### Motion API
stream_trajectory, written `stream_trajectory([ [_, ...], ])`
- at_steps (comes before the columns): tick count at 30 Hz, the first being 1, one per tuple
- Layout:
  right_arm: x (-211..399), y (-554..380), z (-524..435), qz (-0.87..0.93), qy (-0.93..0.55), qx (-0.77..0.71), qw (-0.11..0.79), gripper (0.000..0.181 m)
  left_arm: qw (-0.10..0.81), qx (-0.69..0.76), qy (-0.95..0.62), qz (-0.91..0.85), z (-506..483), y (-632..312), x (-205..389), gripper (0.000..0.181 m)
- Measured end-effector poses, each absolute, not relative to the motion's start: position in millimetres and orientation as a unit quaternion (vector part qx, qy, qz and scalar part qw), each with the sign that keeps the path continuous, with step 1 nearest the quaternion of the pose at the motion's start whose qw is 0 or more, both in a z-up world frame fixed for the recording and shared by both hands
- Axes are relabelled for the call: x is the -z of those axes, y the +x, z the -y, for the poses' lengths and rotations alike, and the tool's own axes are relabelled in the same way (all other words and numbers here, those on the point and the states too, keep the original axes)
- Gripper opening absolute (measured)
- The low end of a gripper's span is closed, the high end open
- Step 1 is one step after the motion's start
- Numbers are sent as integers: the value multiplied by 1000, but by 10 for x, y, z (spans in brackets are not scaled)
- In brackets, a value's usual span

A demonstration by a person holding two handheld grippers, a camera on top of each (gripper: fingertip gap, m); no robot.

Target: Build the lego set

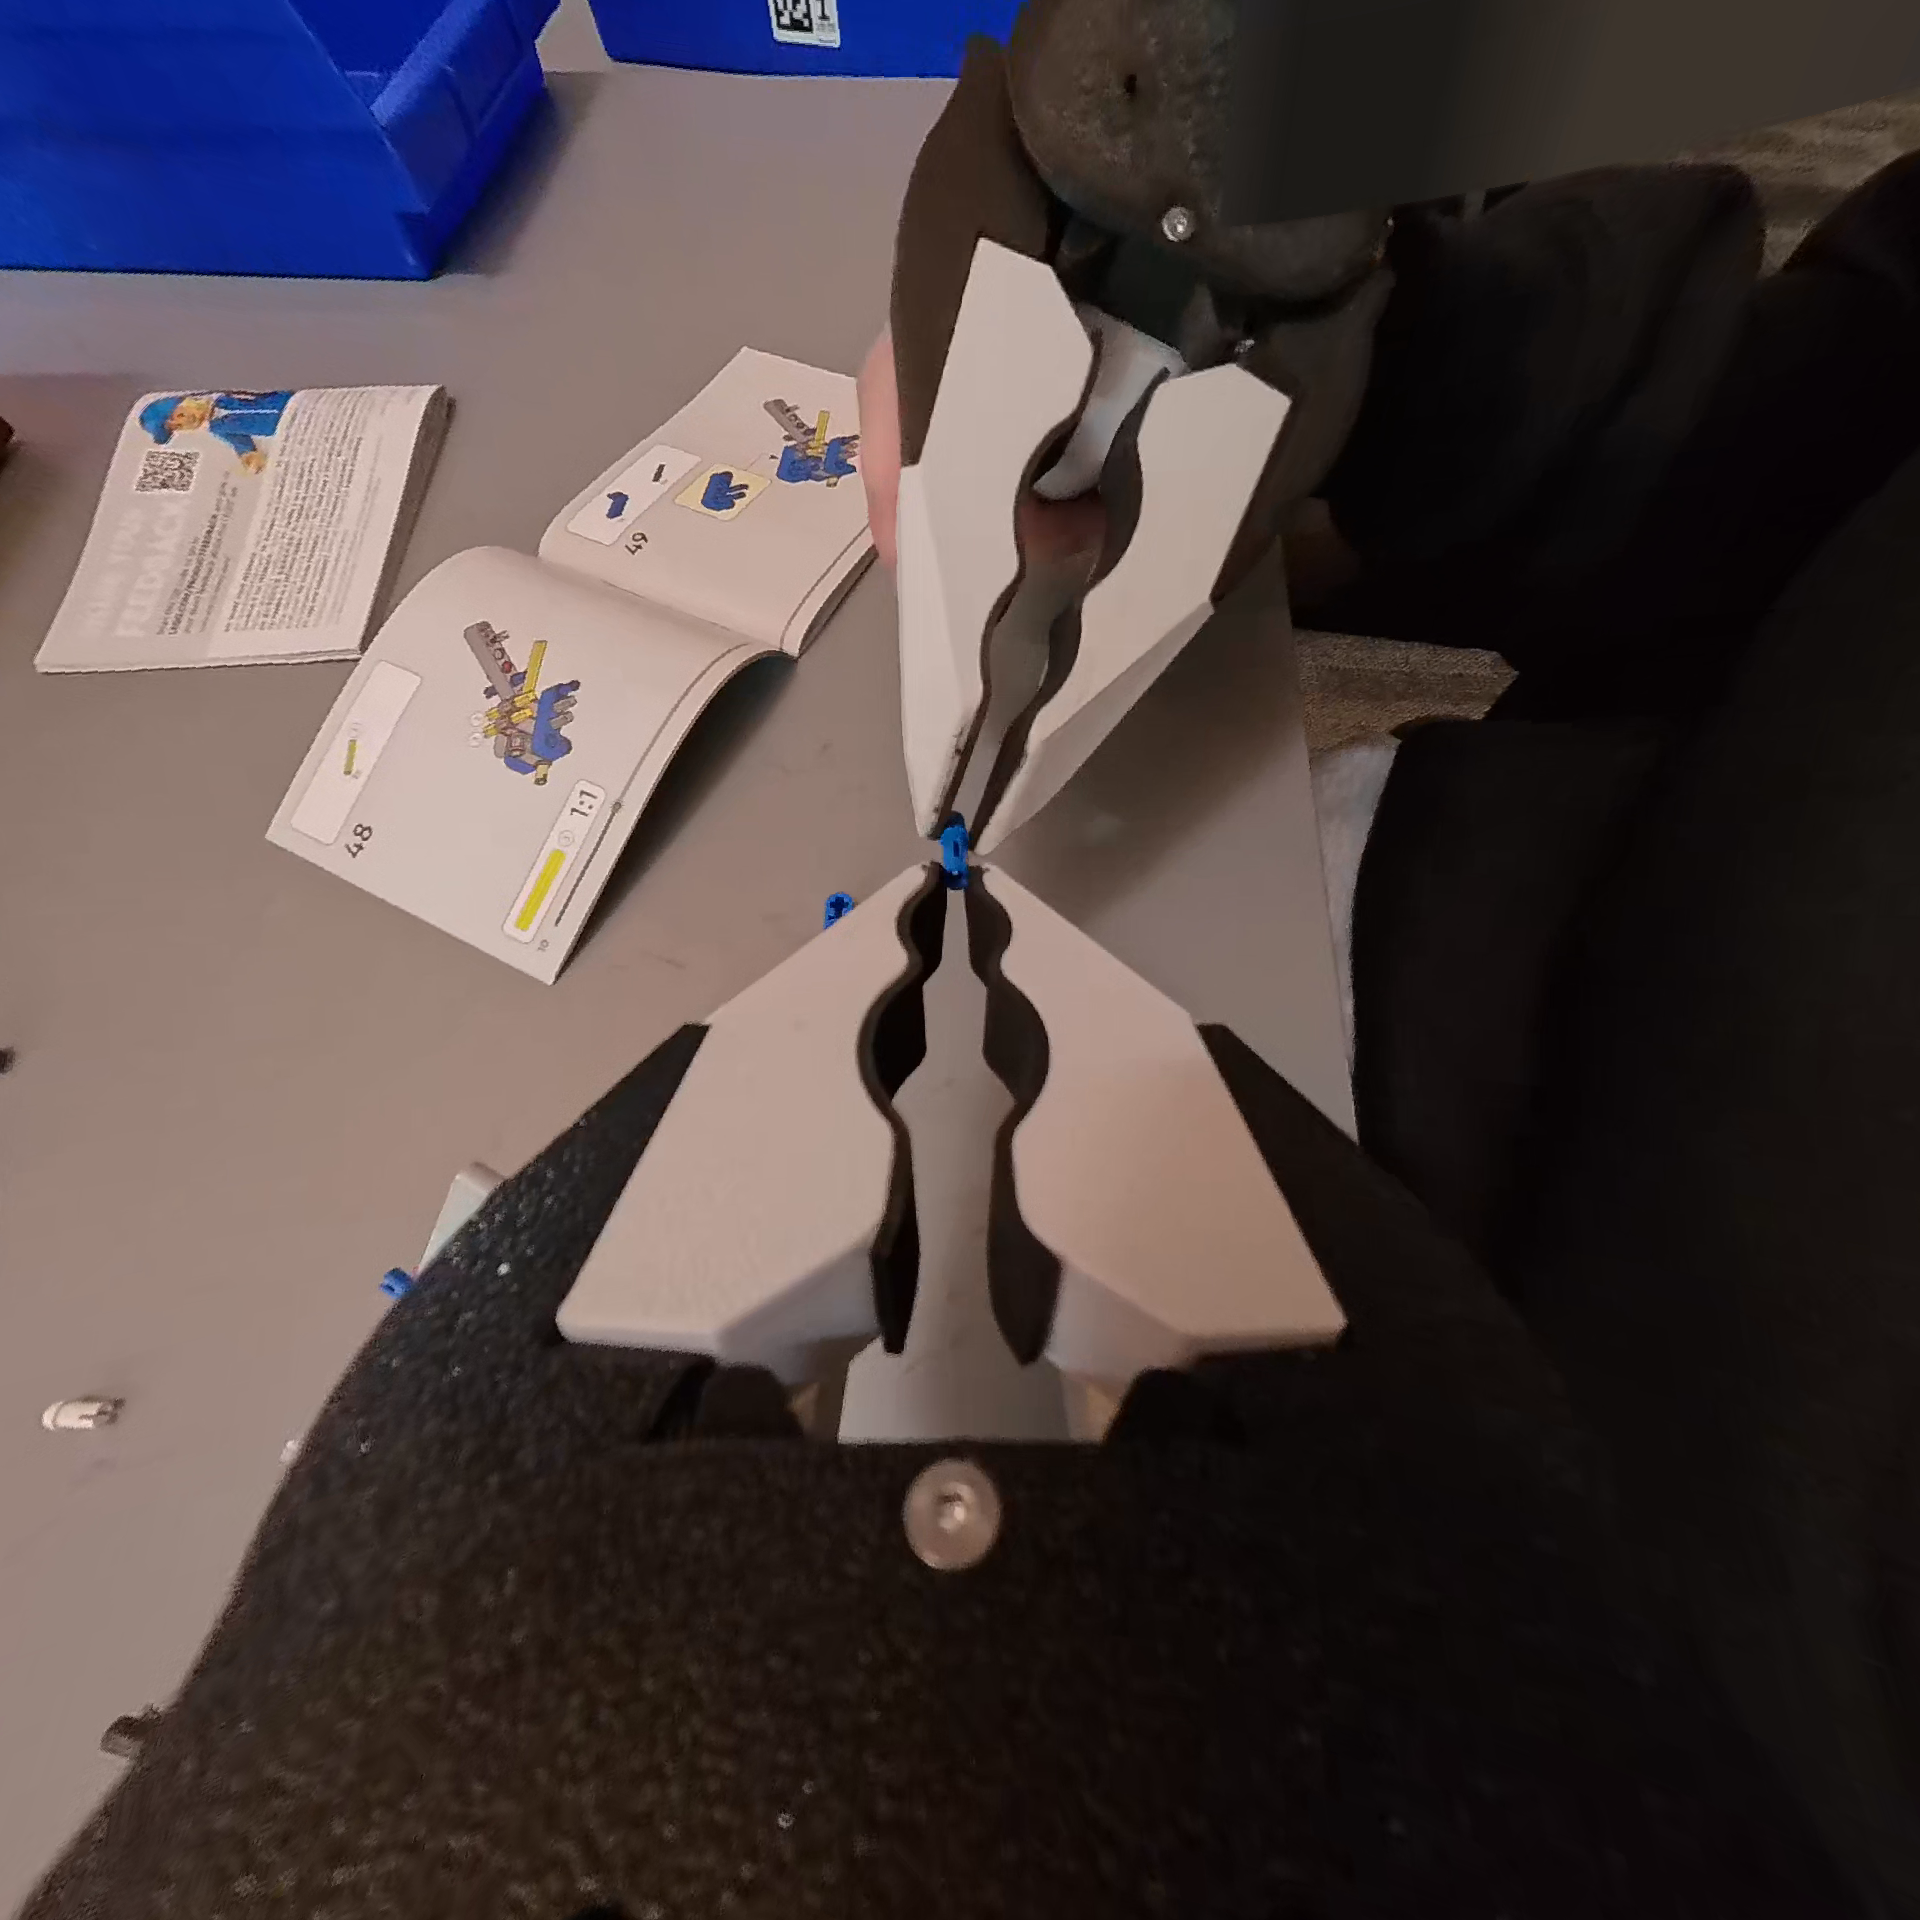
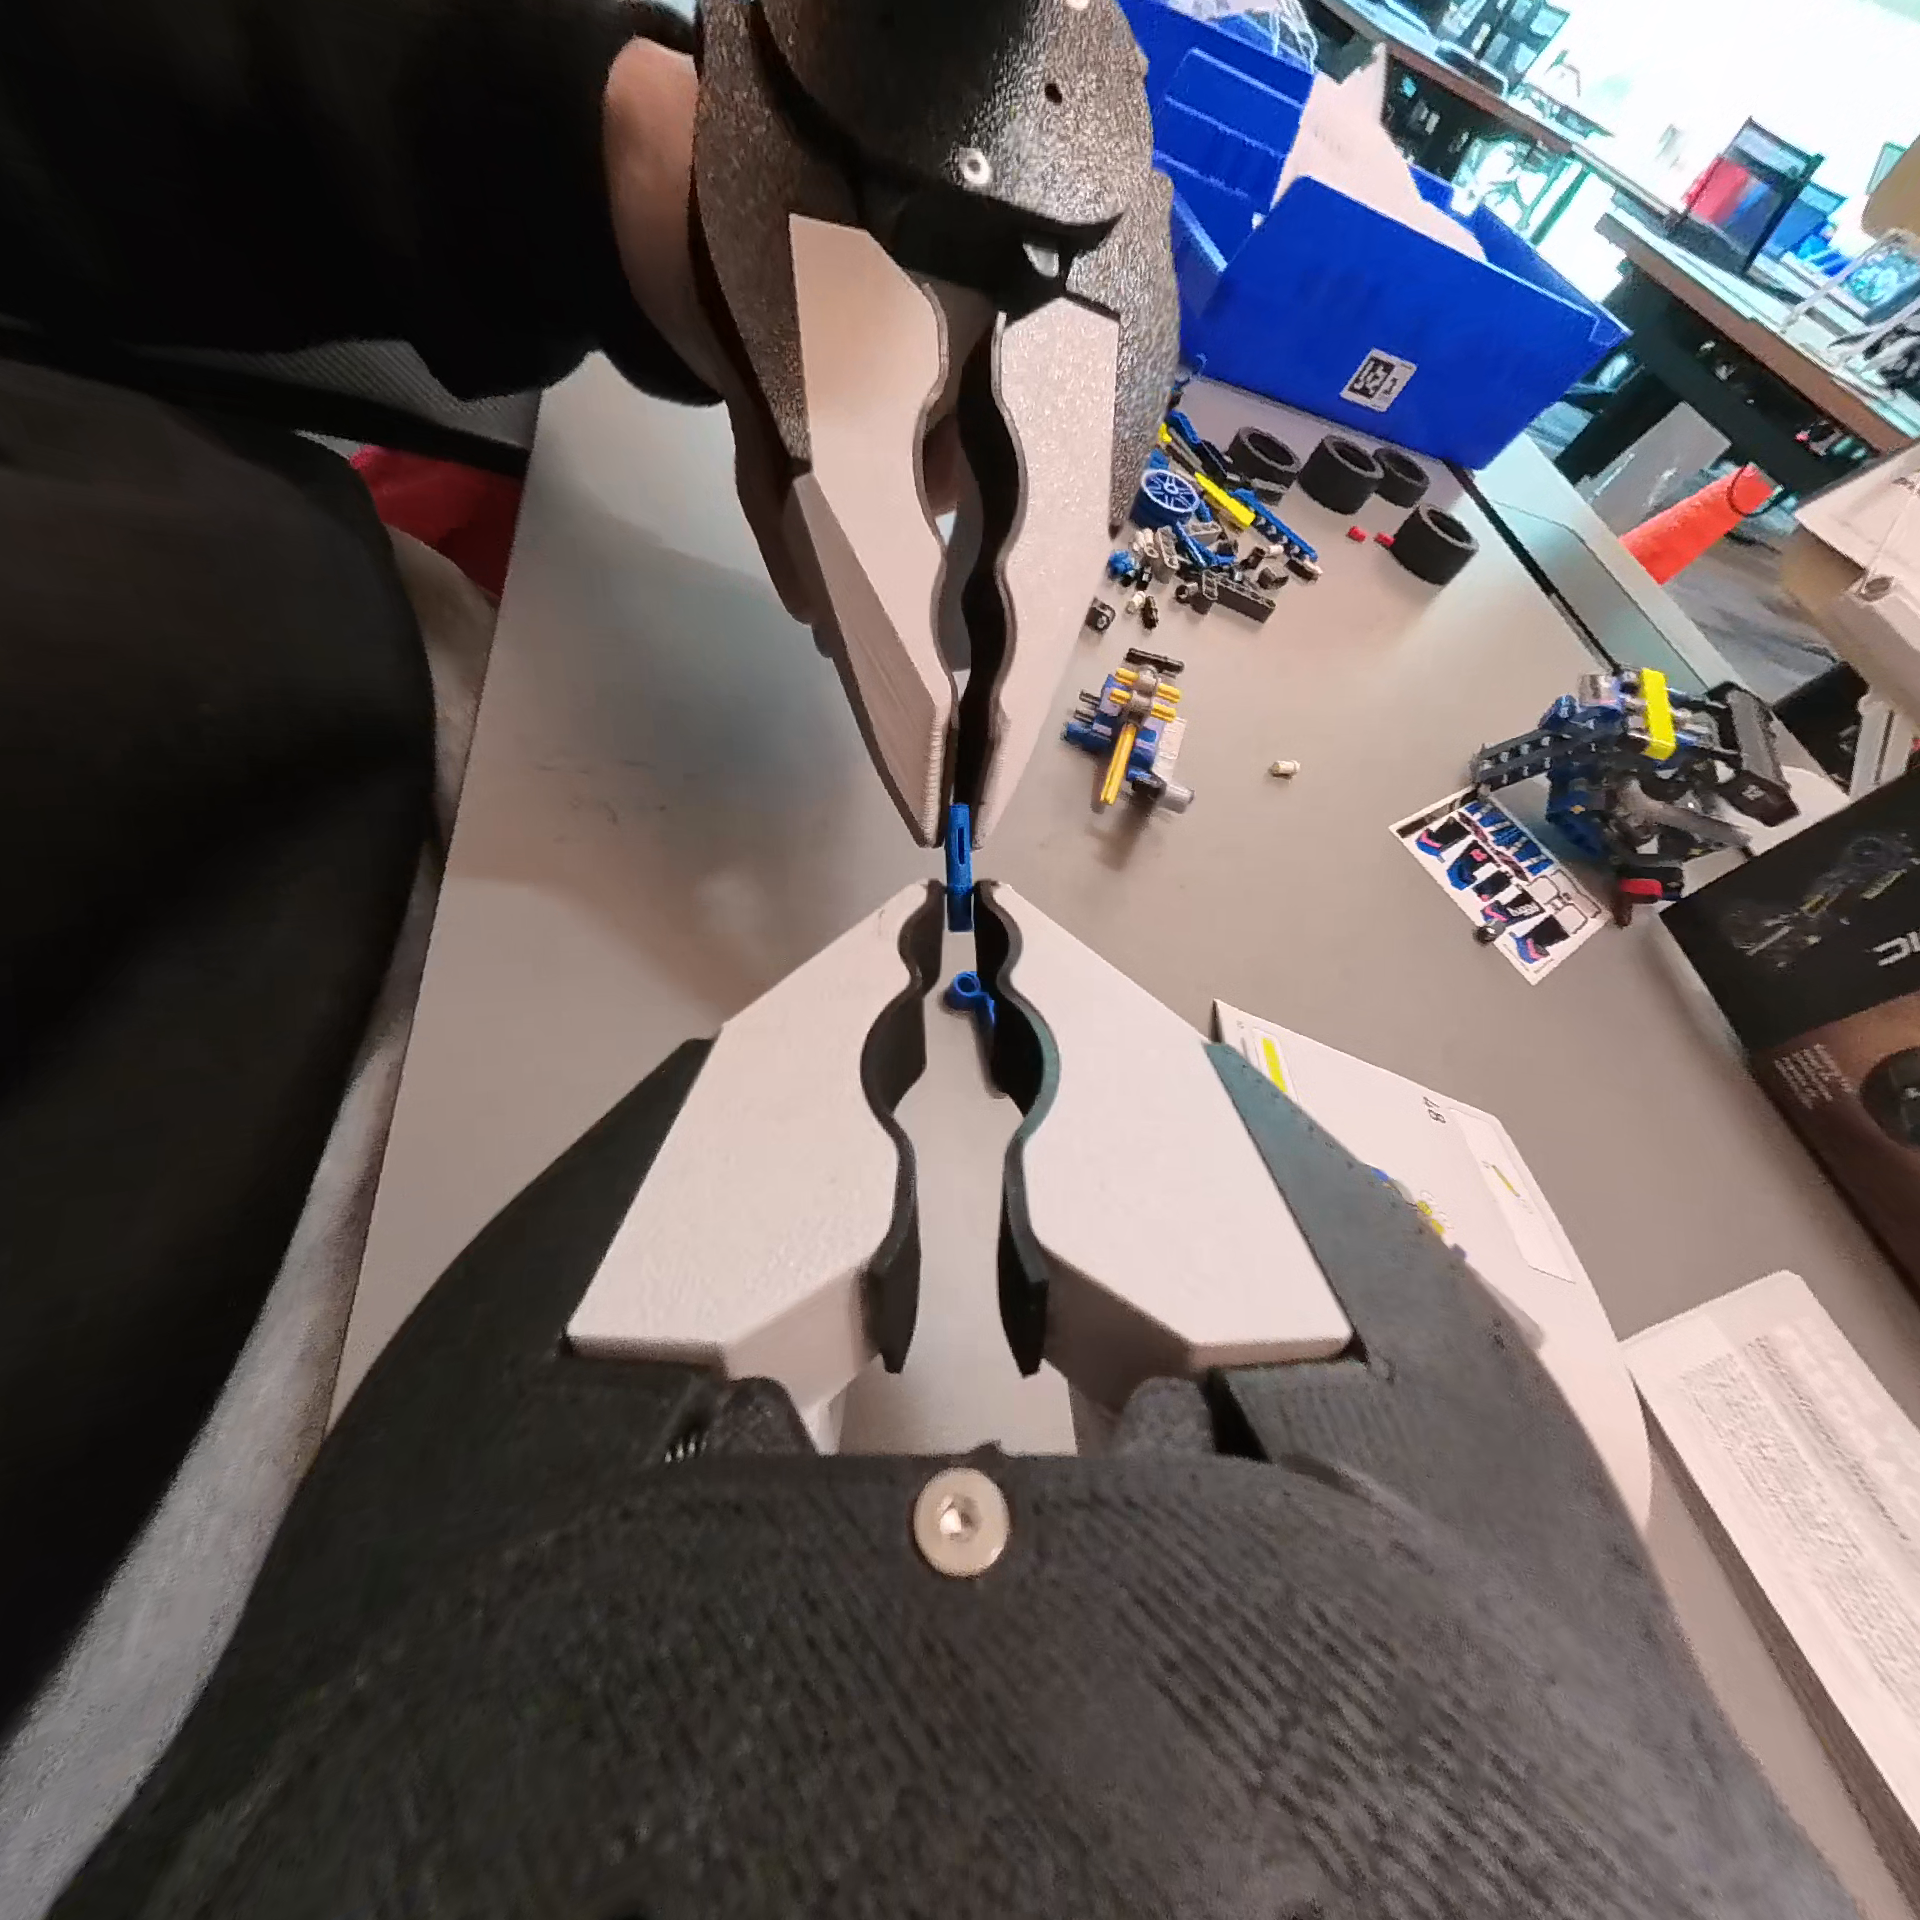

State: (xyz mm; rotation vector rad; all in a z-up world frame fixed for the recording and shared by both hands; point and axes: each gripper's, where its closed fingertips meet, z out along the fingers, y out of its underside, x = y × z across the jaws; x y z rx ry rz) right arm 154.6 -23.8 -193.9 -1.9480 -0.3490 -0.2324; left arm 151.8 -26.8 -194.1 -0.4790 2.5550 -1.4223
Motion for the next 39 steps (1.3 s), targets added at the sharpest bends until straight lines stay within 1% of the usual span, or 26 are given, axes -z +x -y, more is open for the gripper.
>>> stream_trajectory([
  [13,1900,1546,187,152,-802,113,567,3,44,548,-208,-809,270,1527,1855,3],
  [18,1861,1537,164,161,-795,127,570,3,-9,575,-231,-785,276,1498,1794,6],
  [27,1824,1559,170,160,-791,139,574,3,17,580,-224,-783,270,1528,1745,4],
  [30,1824,1577,183,156,-793,141,571,3,43,580,-219,-784,279,1552,1741,3],
  [35,1863,1597,185,155,-804,145,556,3,85,550,-207,-805,275,1588,1803,8],
  [39,1862,1591,172,151,-805,141,556,3,107,531,-193,-818,285,1588,1837,4],
])
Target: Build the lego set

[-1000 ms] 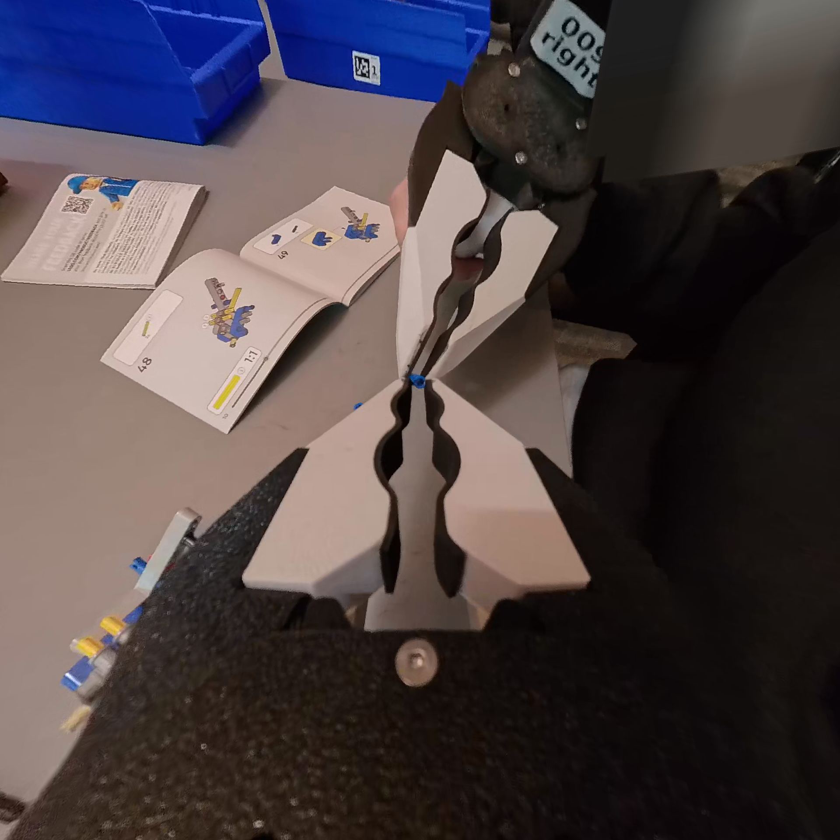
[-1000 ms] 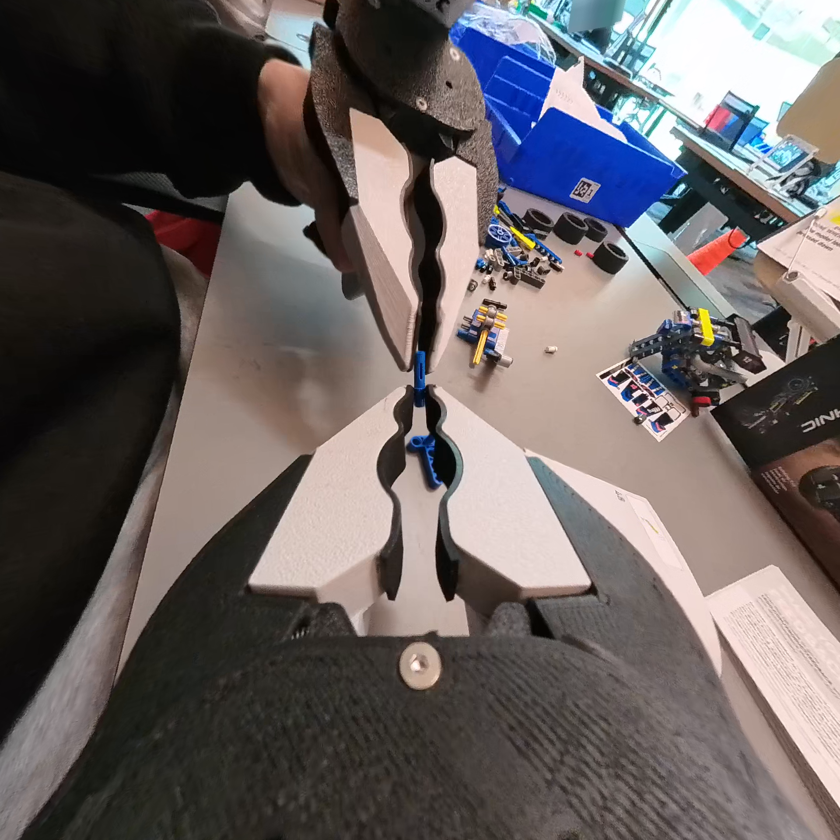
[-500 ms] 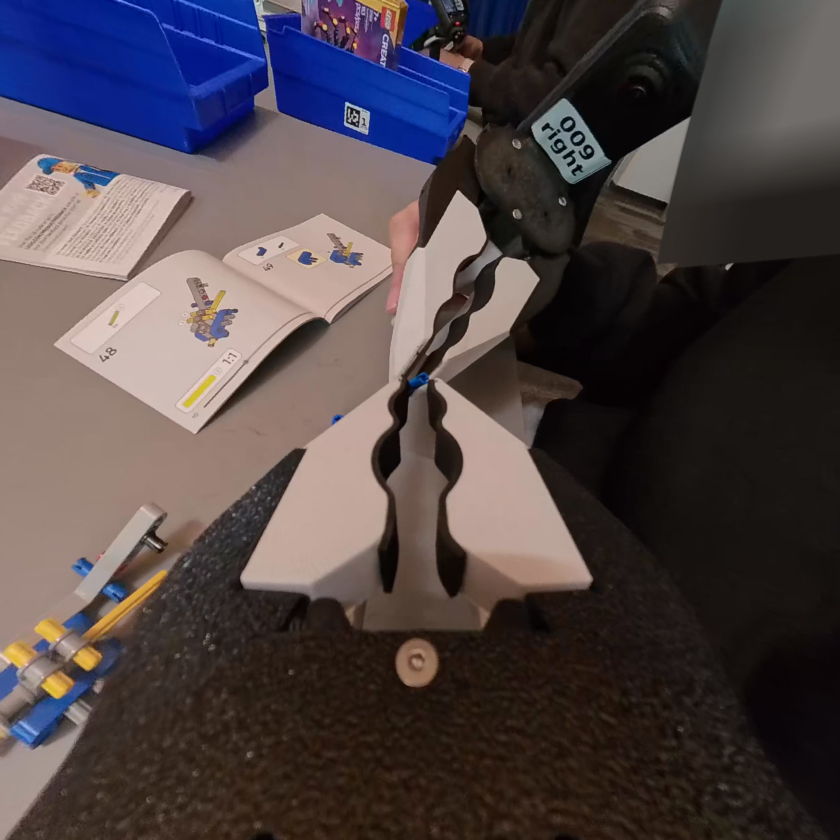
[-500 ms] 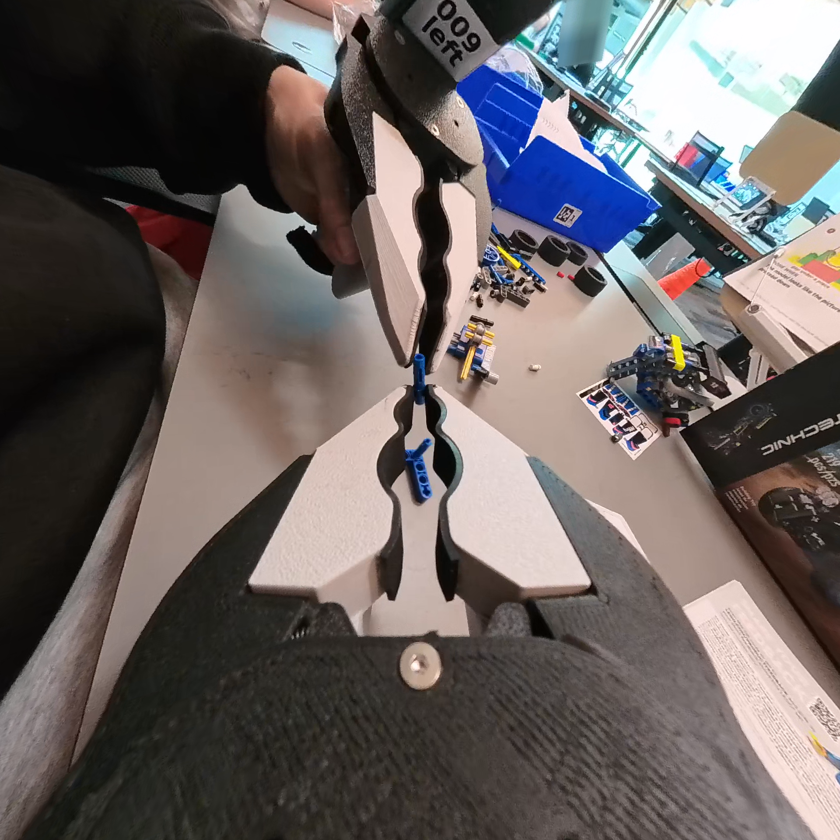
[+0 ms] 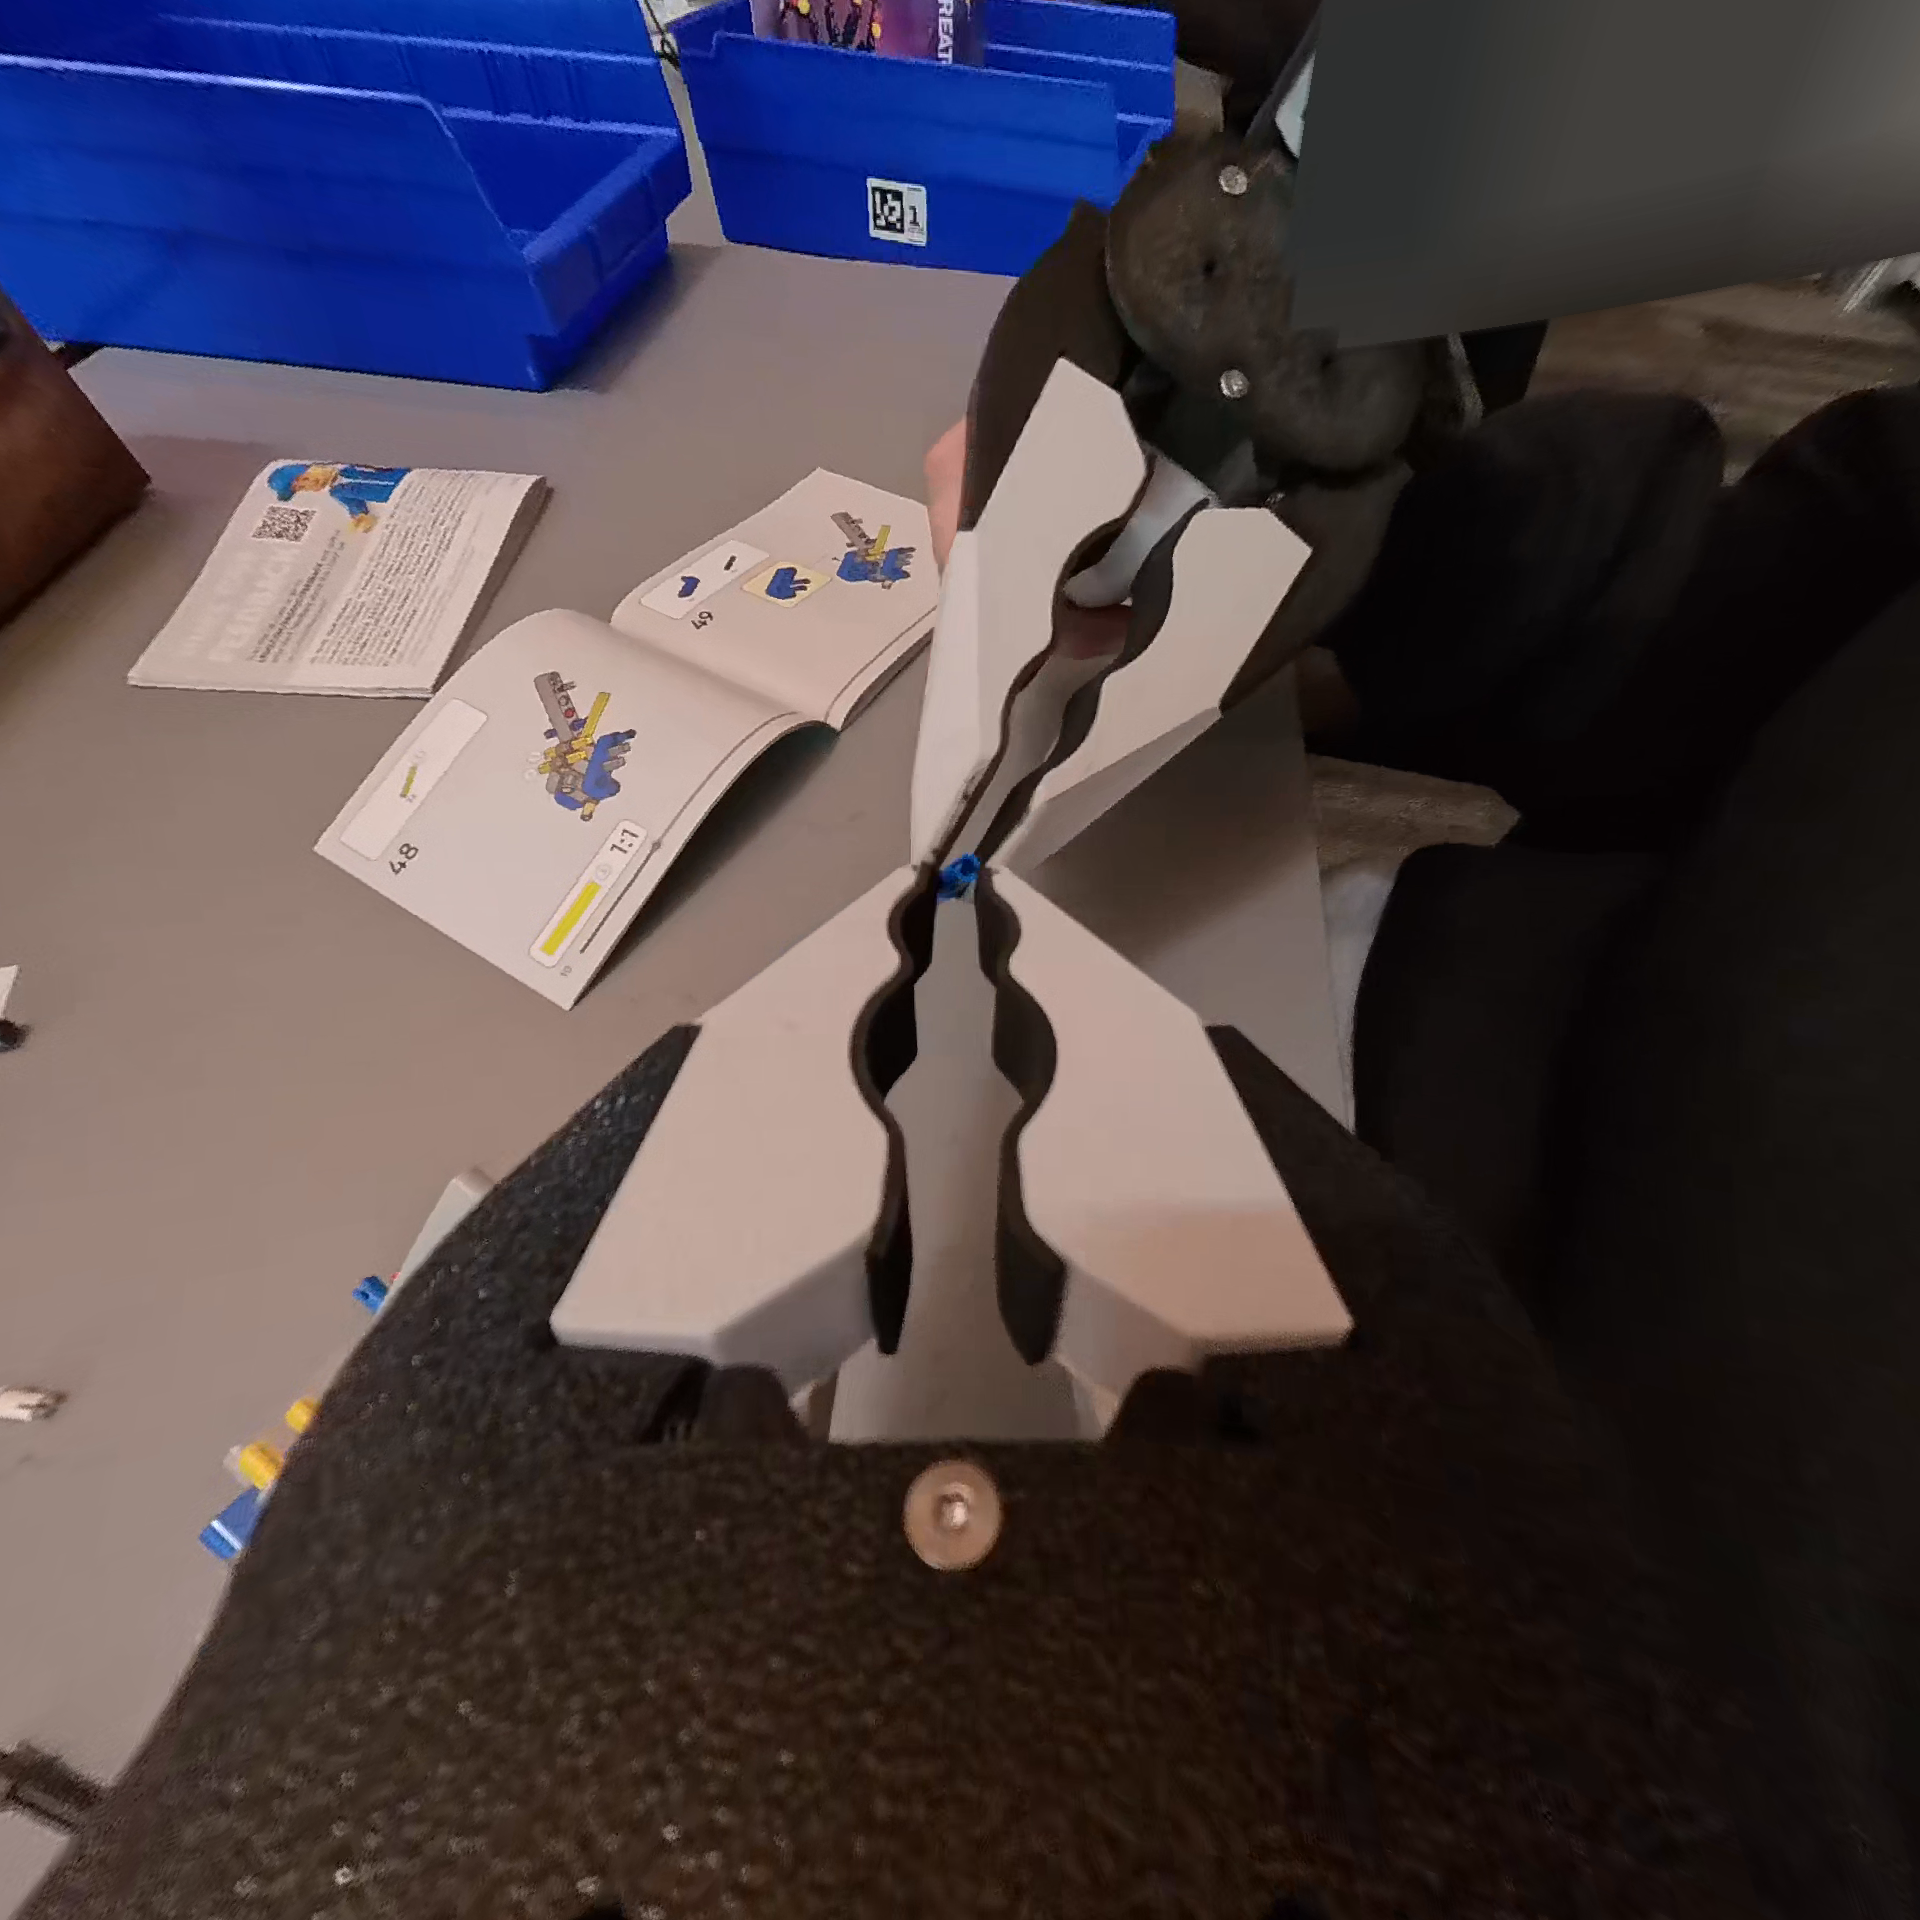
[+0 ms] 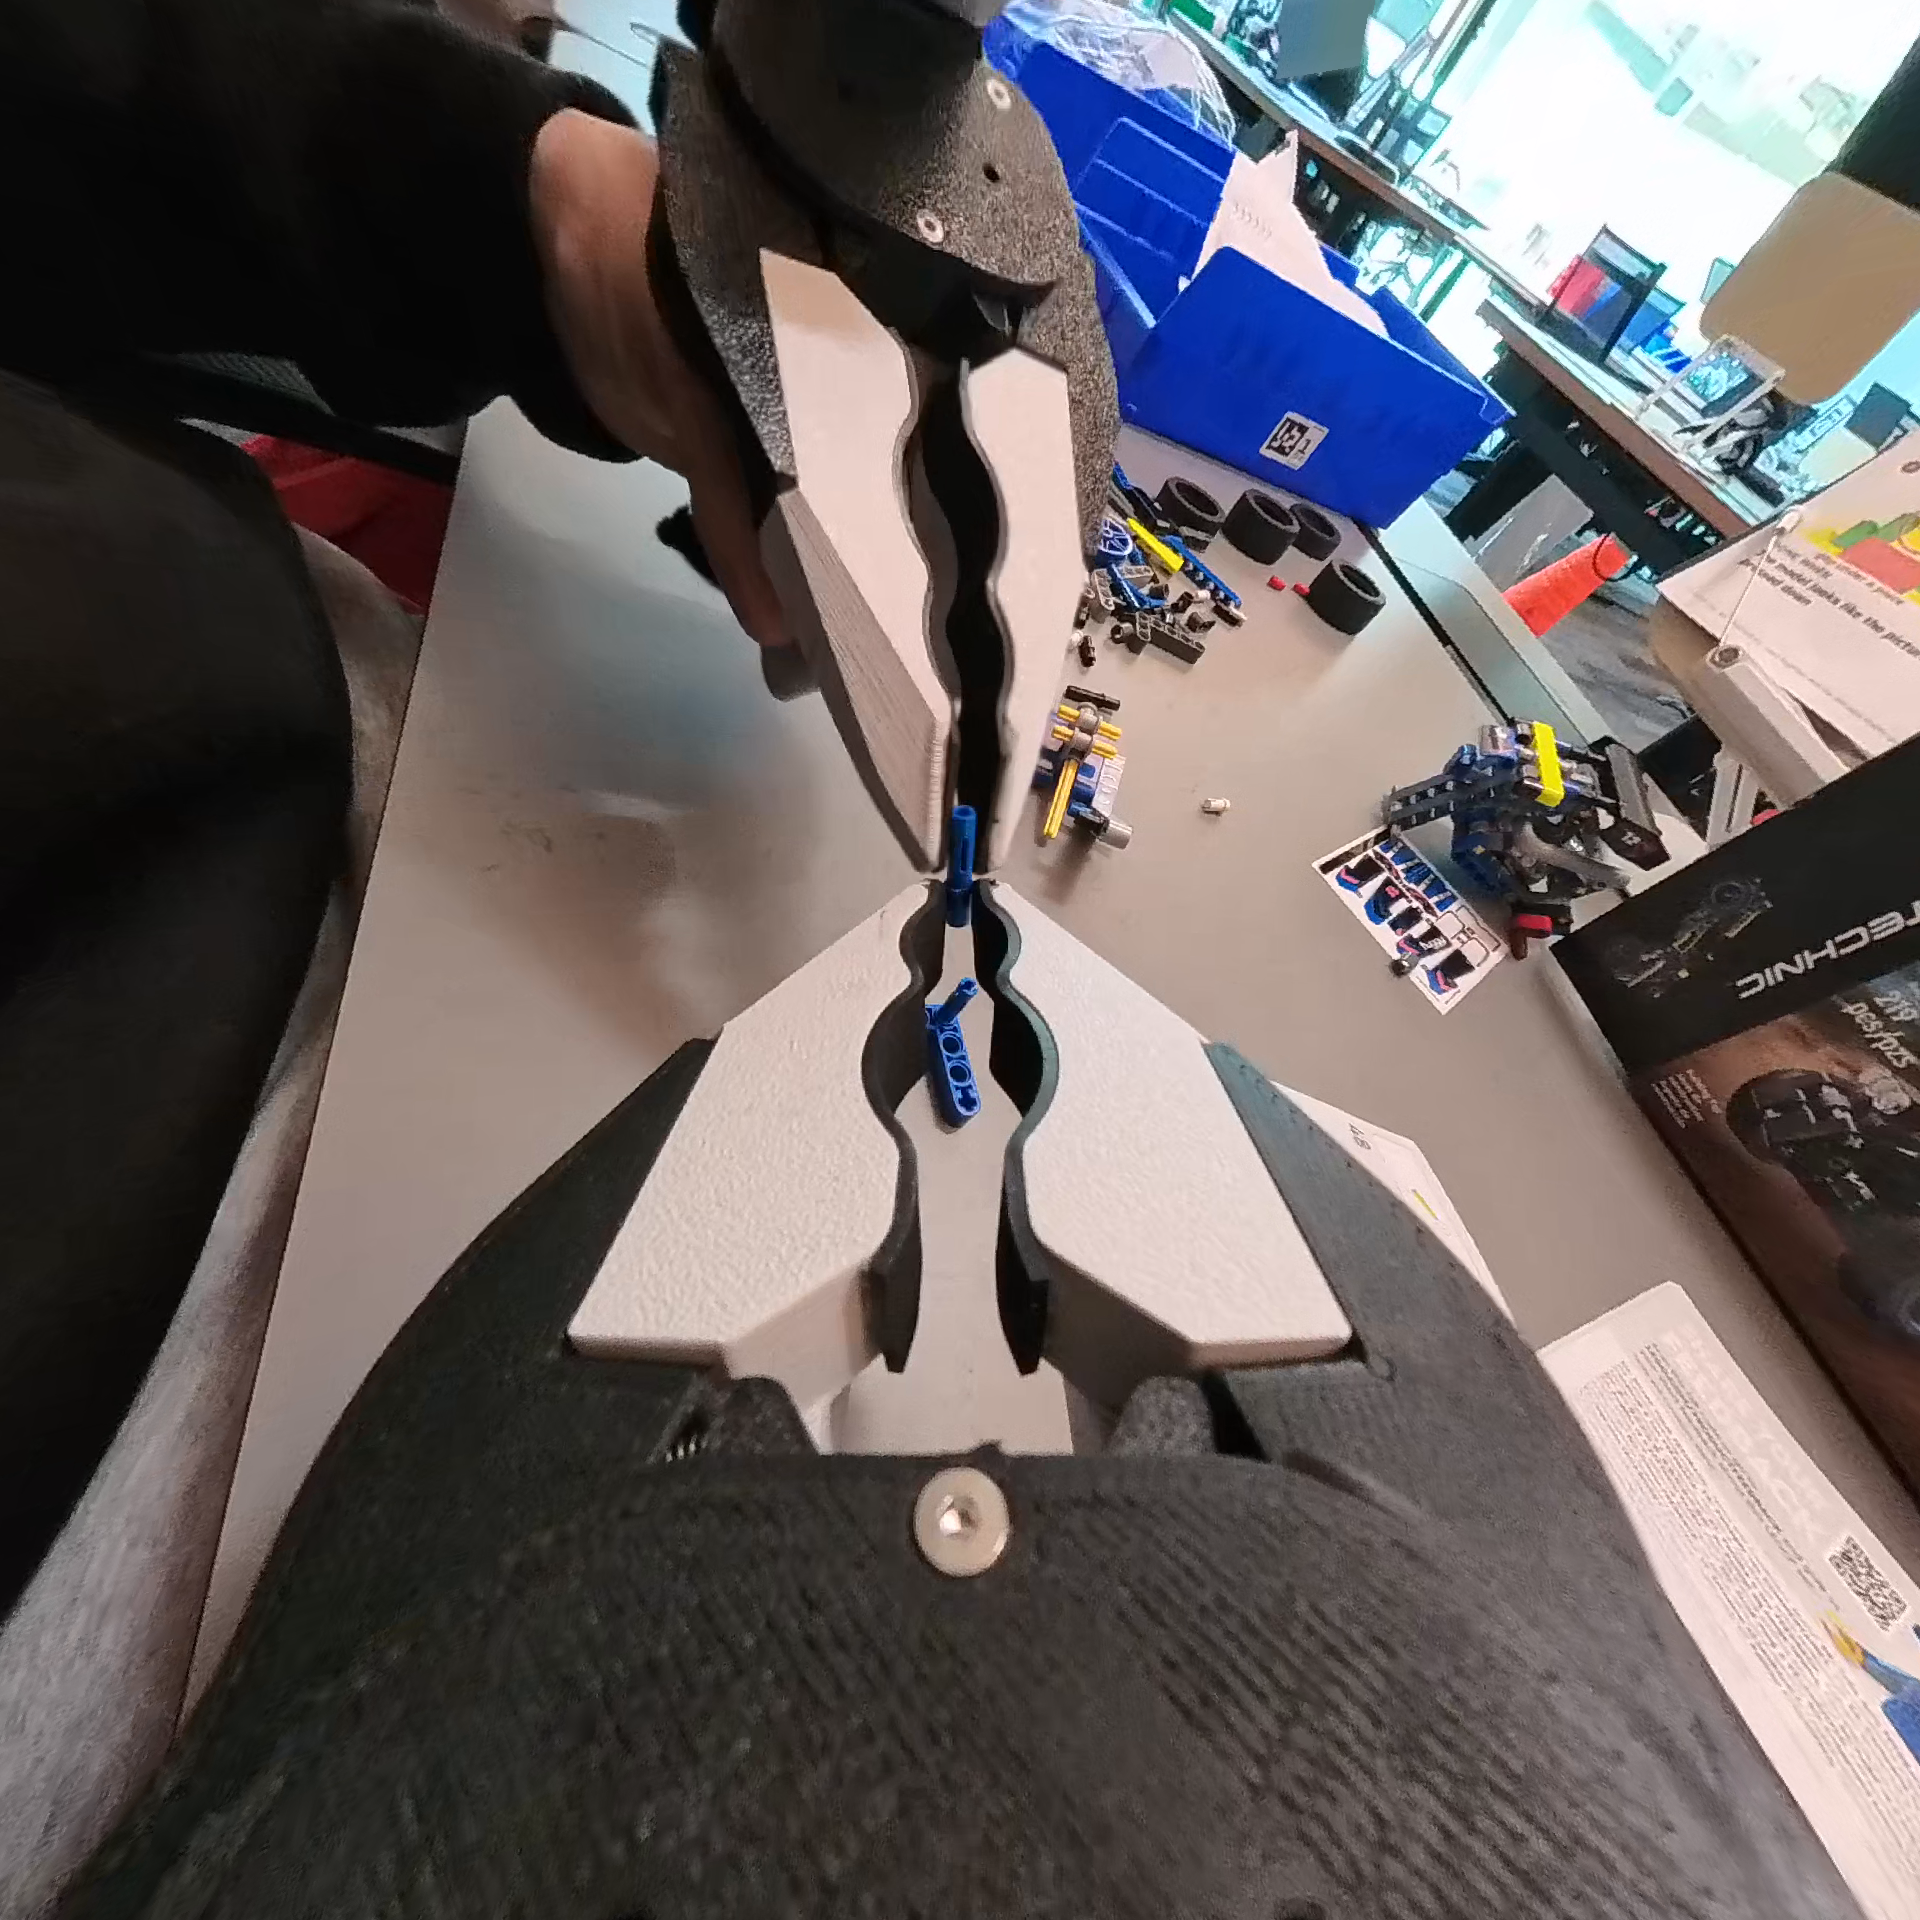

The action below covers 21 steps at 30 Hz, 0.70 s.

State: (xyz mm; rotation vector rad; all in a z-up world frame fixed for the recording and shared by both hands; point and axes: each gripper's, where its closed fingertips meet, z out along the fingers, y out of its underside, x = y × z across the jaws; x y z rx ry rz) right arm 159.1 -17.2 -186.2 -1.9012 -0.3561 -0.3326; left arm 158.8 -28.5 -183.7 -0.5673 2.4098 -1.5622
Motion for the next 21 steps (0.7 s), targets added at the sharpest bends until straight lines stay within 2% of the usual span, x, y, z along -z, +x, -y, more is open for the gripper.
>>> stream_trajectory([
  [4,1854,1600,170,142,-805,132,560,3,142,518,-182,-824,269,1613,1825,2],
  [11,1907,1600,162,137,-814,123,551,3,169,502,-157,-834,266,1602,1824,10],
  [13,1907,1597,159,137,-814,120,551,3,169,498,-153,-837,258,1595,1834,2],
  [21,1960,1588,154,138,-820,114,543,3,189,475,-133,-849,255,1590,1884,1],
])
